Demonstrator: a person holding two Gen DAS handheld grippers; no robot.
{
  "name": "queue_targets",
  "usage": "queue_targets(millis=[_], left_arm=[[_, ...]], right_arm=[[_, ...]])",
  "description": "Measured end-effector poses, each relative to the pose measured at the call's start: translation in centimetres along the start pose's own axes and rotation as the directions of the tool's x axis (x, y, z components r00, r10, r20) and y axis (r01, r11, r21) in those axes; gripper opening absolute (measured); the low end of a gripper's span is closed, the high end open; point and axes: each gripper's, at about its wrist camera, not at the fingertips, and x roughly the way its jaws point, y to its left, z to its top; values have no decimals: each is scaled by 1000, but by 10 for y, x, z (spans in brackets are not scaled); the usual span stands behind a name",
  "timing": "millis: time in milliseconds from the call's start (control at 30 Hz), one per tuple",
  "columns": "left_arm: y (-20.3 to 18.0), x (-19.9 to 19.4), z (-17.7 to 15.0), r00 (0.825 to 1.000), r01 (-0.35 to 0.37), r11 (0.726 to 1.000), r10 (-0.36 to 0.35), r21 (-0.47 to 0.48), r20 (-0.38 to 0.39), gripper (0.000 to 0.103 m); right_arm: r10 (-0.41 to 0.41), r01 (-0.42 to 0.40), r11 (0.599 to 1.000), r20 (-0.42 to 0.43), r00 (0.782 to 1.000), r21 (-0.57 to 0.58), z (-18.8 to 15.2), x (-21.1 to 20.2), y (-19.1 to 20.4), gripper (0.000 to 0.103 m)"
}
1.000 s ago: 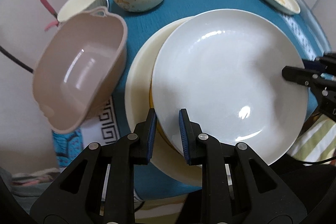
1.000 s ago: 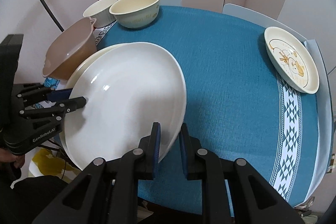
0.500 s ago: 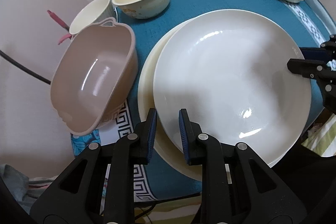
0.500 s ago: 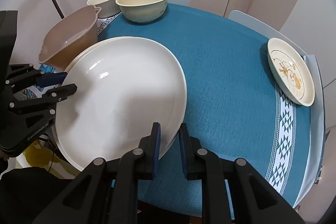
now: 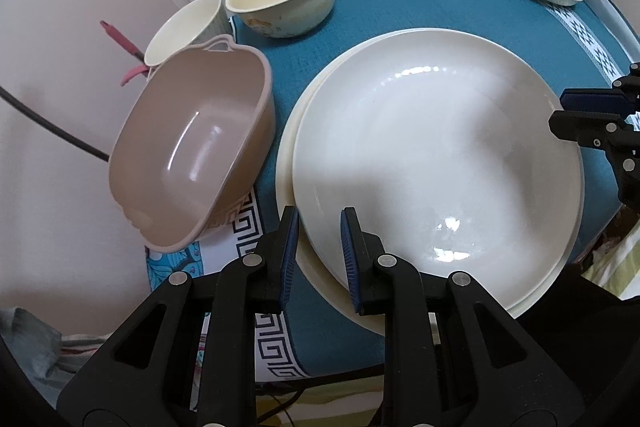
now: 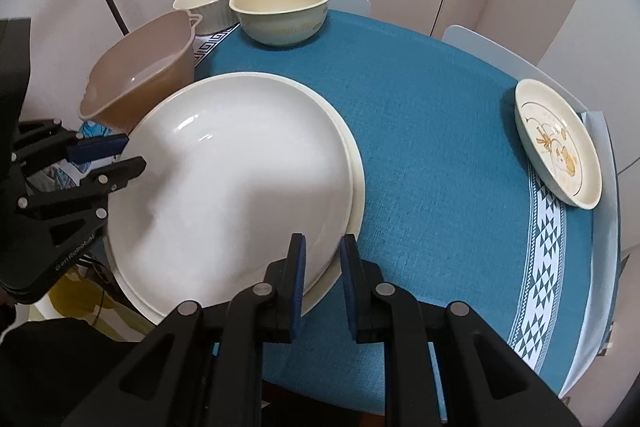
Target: Organize plates and bowls
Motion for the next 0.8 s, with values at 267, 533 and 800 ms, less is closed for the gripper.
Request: queue_targets(millis=[267,533,800], left_arm=[[14,-55,29,985,77,997,-72,-30,159,20],[18,-117,74,908,146,989,-134,1,398,103],[-12,-117,149,854,298,945,-326,132,406,103]], right_arm=[[29,-37,996,106,994,79,14,-39,-17,16],[38,-102,959,239,970,263,20,-88,-61,103],[-179,69,880,193,965,471,1,-133,-129,103]])
